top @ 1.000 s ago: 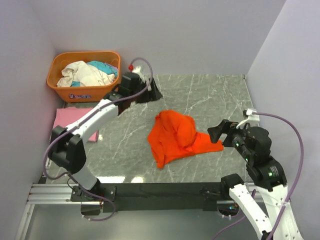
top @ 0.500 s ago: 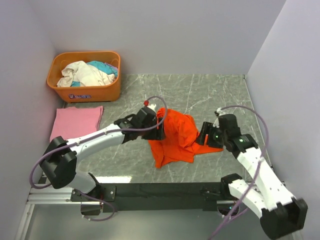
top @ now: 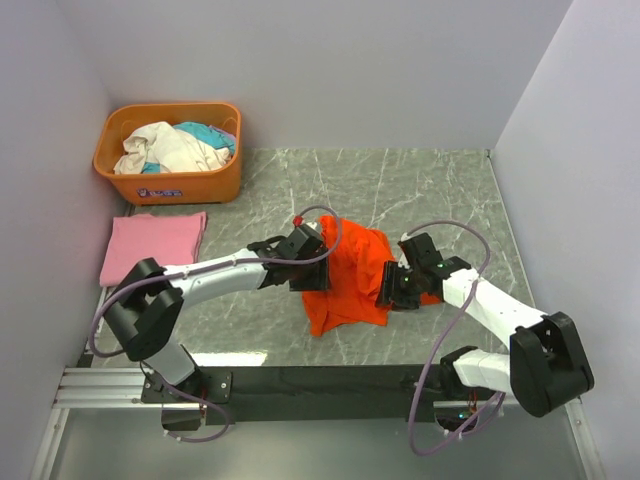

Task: Fold and stack the t-shirts
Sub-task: Flatten out the T-shirt at the center of the board.

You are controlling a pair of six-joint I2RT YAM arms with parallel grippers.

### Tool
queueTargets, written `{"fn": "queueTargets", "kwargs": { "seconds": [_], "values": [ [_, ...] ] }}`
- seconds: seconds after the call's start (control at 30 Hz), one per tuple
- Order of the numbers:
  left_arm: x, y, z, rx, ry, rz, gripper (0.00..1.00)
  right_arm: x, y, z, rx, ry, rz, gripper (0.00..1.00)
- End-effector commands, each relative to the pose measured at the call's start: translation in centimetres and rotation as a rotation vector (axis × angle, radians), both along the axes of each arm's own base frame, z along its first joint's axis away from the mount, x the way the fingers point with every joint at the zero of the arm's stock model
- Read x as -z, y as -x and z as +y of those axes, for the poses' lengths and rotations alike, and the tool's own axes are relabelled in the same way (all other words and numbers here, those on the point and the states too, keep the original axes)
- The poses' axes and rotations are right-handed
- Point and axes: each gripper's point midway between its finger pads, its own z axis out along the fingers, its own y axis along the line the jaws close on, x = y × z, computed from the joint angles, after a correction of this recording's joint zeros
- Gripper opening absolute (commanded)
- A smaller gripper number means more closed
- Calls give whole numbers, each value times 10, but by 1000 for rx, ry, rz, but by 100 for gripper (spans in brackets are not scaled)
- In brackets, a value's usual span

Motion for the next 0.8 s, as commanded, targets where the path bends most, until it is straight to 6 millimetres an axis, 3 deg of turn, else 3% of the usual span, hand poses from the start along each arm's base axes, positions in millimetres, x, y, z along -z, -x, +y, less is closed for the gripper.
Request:
{"fn": "queueTargets", "kwargs": {
  "seconds": [0.0,0.3,0.47,0.57,0.6,0.63,0.67,0.77],
  "values": [
    [-3,-14,-15,-26,29,-23,55,7,3,1,-5,0,8,55],
    [18,-20,-14,-43,-28,-4,46,28,20,7,-59,-20,109,54],
    [16,-21,-11,-59,-37,-14,45,29,23,18,-106,-39,116,45],
    [5,-24,-5,-77,-43,-38,46,27,23,25,-136,-40,115,28],
    [-1,-25,-3,-82,-42,-54,47,26,23,26,-139,-43,117,9],
    [-5,-26,-1,-89,-48,-65,48,21,18,26,-134,-34,101,0],
    [-10,-28,1,-95,-54,-76,49,17,12,24,-120,-23,81,0],
    [-26,-29,16,-122,-87,-117,56,-26,-21,13,-24,0,-78,0]
  ]
}}
